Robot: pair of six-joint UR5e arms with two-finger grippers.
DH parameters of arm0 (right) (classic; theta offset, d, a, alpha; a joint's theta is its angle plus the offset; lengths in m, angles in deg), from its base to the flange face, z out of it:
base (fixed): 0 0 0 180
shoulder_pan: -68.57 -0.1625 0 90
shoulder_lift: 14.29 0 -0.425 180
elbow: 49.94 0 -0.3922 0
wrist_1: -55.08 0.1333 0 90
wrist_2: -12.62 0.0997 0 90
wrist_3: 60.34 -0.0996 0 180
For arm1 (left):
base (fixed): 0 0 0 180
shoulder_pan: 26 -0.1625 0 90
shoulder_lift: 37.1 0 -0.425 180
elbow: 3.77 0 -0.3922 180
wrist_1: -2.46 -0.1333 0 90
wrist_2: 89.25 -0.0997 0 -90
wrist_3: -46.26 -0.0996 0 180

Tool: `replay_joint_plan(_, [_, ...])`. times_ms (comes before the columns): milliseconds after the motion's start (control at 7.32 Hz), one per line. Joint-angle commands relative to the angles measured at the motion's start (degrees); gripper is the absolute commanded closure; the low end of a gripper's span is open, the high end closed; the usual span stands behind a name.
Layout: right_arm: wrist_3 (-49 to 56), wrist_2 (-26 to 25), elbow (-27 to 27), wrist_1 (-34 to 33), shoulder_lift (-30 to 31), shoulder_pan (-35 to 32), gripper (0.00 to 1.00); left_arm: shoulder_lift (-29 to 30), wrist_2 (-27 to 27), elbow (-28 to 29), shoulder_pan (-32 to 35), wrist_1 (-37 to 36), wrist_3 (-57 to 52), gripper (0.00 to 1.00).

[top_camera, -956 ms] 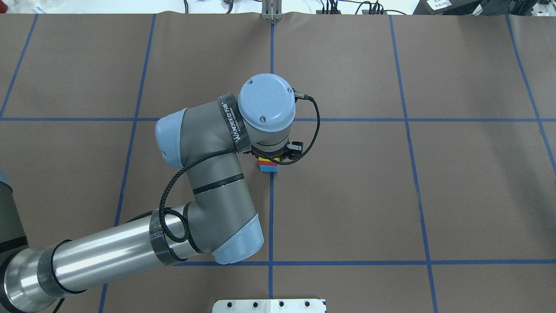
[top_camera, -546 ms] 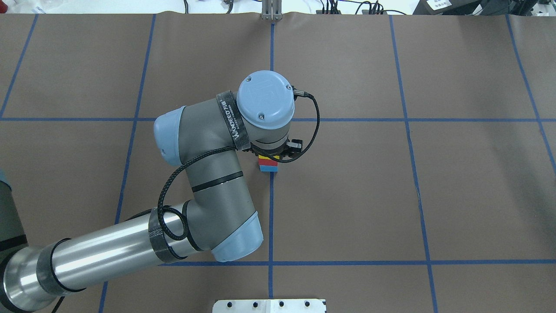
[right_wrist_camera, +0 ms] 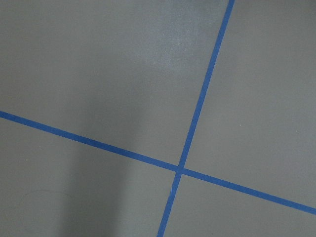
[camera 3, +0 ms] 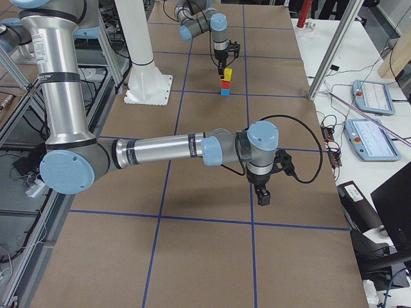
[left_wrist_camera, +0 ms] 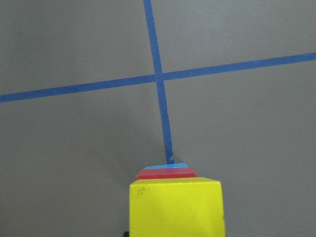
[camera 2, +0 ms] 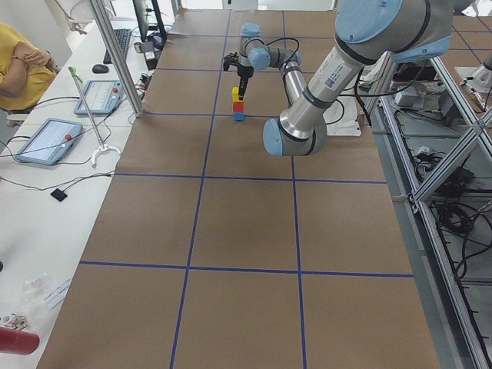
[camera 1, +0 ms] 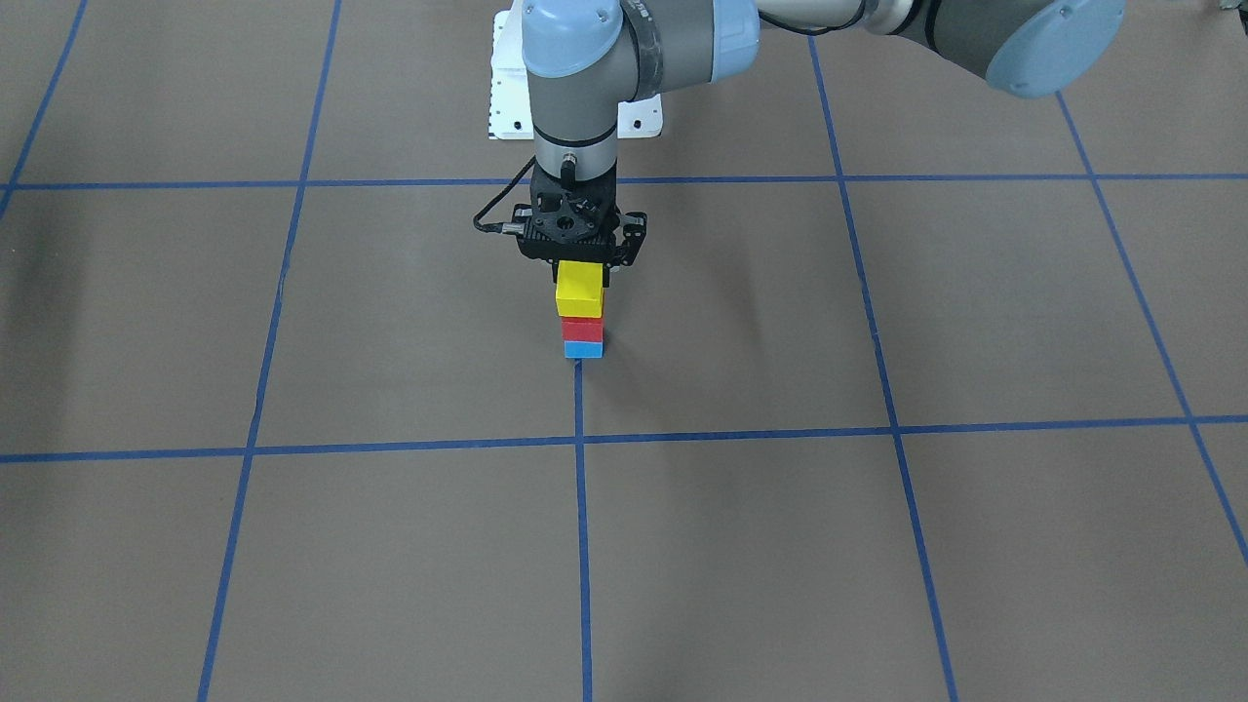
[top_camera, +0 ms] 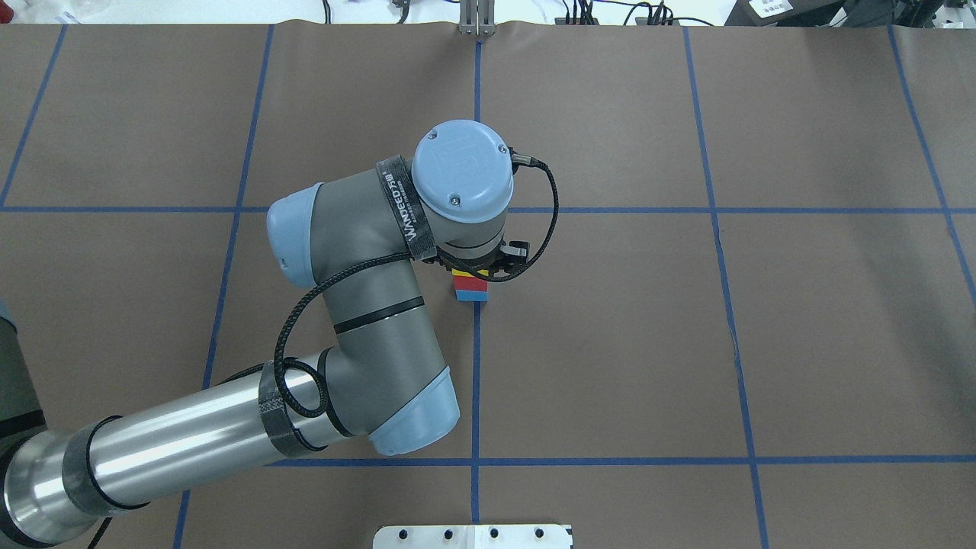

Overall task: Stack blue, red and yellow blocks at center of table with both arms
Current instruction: 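Open the left gripper and lift it off the yellow cube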

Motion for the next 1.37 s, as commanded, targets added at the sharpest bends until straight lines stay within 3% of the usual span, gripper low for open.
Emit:
replay_joint_plan(0, [0.00,0.00,-0.03,0.00,0.01,-0.06,0.00,-0.04,0.00,0.01,-0.06,0.16,0.10,0.44])
replay_joint_plan(683, [0.00,0.00,-0.03,0.00,-0.08,-0.06,0.00,-0.12,0.00,0.01,0.03,0.16,0.01,0.35])
replay_joint_plan(820, [0.00,0.00,-0.03,0.00,-0.08,-0.06,0.00,-0.12,0.00,0.01,0.03,0.25,0.01,0.30])
replay_joint_plan(956, [0.00,0.00,-0.03,0.00,-0.08,0.03,0.00,-0.12,0.00,-0.08,0.11,0.25,0.01,0.05])
replay_joint_plan(1230, [-0.09,0.00,-0.03,-0.17,-0.08,-0.06,0.00,-0.12,0.96,-2.26,1.94,-0.36,-0.07,0.00])
